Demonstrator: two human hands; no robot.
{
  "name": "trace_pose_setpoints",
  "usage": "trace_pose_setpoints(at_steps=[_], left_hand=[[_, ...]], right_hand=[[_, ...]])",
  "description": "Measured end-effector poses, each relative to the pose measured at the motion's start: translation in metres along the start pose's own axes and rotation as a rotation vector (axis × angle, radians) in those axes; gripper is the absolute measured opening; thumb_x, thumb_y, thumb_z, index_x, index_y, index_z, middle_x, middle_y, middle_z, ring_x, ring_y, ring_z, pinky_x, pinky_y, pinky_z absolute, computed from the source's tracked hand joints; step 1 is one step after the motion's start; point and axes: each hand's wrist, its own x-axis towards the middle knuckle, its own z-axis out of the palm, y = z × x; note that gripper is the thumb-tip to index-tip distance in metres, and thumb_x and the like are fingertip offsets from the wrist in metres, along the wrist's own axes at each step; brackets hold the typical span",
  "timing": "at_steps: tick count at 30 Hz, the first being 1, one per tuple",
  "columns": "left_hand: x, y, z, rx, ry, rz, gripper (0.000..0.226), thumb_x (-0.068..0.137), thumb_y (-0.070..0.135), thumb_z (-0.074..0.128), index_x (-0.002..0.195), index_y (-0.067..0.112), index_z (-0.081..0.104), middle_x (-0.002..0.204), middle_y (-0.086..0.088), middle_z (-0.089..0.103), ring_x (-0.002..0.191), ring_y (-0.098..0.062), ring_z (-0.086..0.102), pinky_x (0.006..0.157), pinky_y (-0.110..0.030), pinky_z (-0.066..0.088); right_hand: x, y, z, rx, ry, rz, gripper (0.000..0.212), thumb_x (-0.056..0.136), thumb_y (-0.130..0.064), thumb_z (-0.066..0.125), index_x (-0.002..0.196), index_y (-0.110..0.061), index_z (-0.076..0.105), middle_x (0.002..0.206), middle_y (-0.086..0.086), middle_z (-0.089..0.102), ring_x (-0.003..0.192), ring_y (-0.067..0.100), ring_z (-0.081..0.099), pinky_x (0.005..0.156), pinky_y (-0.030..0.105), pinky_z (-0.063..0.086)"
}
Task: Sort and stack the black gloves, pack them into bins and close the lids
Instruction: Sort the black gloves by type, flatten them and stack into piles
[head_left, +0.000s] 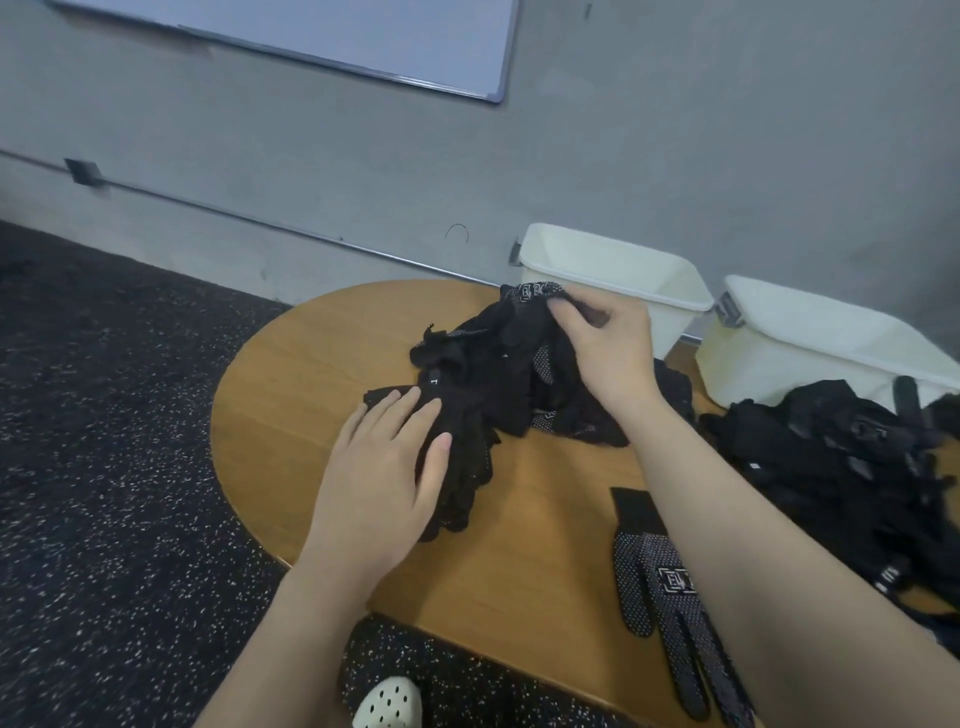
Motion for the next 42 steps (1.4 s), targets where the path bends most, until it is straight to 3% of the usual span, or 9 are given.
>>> trace_pose_setpoints(at_steps=[8,12,16,21,28,32,35,38,42], left_hand=[[-0.002,0.031,-0.012,0.015,0.150,-0.056,0.057,0.106,0.046,0.029,0.141,0.015,0.061,0.142,-0.004,0.063,0.142,-0.023,0.047,0.128,-0.047,0.016],[-0.010,0.076,-0.004,-0.181,0.178,0.013,0.052,0.105,0.046,0.036,0.135,0.014,0.064,0.133,-0.003,0.066,0.130,-0.022,0.056,0.119,-0.050,0.035],[-0.024,0.117,0.019,-0.316,0.069,0.005,0.055,0.103,0.054,0.029,0.129,0.021,0.065,0.125,0.005,0.066,0.120,-0.017,0.057,0.110,-0.042,0.041],[-0.023,0.152,0.043,-0.442,0.045,0.119,0.044,0.102,0.052,0.040,0.124,0.024,0.067,0.119,0.013,0.065,0.114,-0.009,0.057,0.104,-0.036,0.044],[-0.020,0.180,0.079,-0.646,-0.125,-0.003,0.048,0.101,0.053,0.051,0.146,0.036,0.052,0.132,0.021,0.058,0.122,0.000,0.055,0.106,-0.035,0.048],[-0.017,0.187,0.082,-0.703,-0.126,-0.018,0.030,0.101,0.046,0.056,0.127,0.035,0.067,0.118,0.022,0.068,0.115,0.000,0.062,0.100,-0.033,0.052],[-0.017,0.191,0.081,-0.791,-0.099,-0.045,0.017,0.101,0.029,0.062,0.114,0.029,0.073,0.106,0.020,0.073,0.106,-0.002,0.068,0.092,-0.027,0.055],[-0.013,0.192,0.086,-0.851,-0.063,-0.135,0.019,0.104,0.020,0.059,0.100,0.022,0.077,0.090,0.011,0.076,0.090,-0.008,0.071,0.080,-0.034,0.059],[-0.005,0.184,0.090,-0.870,-0.031,-0.169,0.020,0.105,0.016,0.057,0.096,0.016,0.075,0.087,0.007,0.077,0.088,-0.007,0.073,0.087,-0.033,0.059]], right_hand=[[-0.038,-0.042,-0.059,0.115,-0.040,-0.027,0.015,0.094,-0.007,0.072,0.101,-0.016,0.081,0.098,-0.009,0.080,0.097,0.005,0.074,0.086,0.017,0.053],[-0.072,-0.037,-0.088,0.116,-0.032,0.039,0.013,0.094,-0.006,0.072,0.104,-0.006,0.080,0.099,0.001,0.080,0.093,0.011,0.074,0.082,0.018,0.054],[-0.121,-0.014,-0.119,0.087,-0.004,0.095,0.014,0.093,-0.005,0.072,0.101,-0.013,0.080,0.098,-0.001,0.080,0.095,0.020,0.074,0.090,0.033,0.059],[-0.160,0.030,-0.137,0.099,0.037,0.151,0.015,0.094,-0.006,0.072,0.105,-0.013,0.080,0.099,0.014,0.076,0.099,0.040,0.069,0.093,0.058,0.055],[-0.161,0.061,-0.144,0.083,0.049,0.153,0.018,0.093,-0.007,0.073,0.106,-0.017,0.080,0.097,0.005,0.076,0.093,0.031,0.069,0.088,0.050,0.057],[-0.161,0.060,-0.145,0.104,-0.032,0.142,0.019,0.091,-0.005,0.074,0.104,-0.018,0.081,0.093,-0.003,0.077,0.087,0.019,0.070,0.082,0.037,0.058],[-0.159,0.061,-0.146,0.076,-0.095,0.156,0.020,0.090,-0.007,0.076,0.107,-0.016,0.079,0.096,-0.002,0.078,0.090,0.017,0.072,0.086,0.037,0.059],[-0.153,0.063,-0.153,-0.014,-0.117,0.204,0.026,0.087,-0.014,0.080,0.111,-0.025,0.075,0.101,-0.008,0.074,0.093,0.012,0.071,0.090,0.038,0.058],[-0.155,0.070,-0.164,-0.241,-0.203,0.198,0.012,0.089,-0.019,0.078,0.101,-0.020,0.077,0.097,-0.011,0.070,0.091,0.007,0.066,0.086,0.032,0.055]])
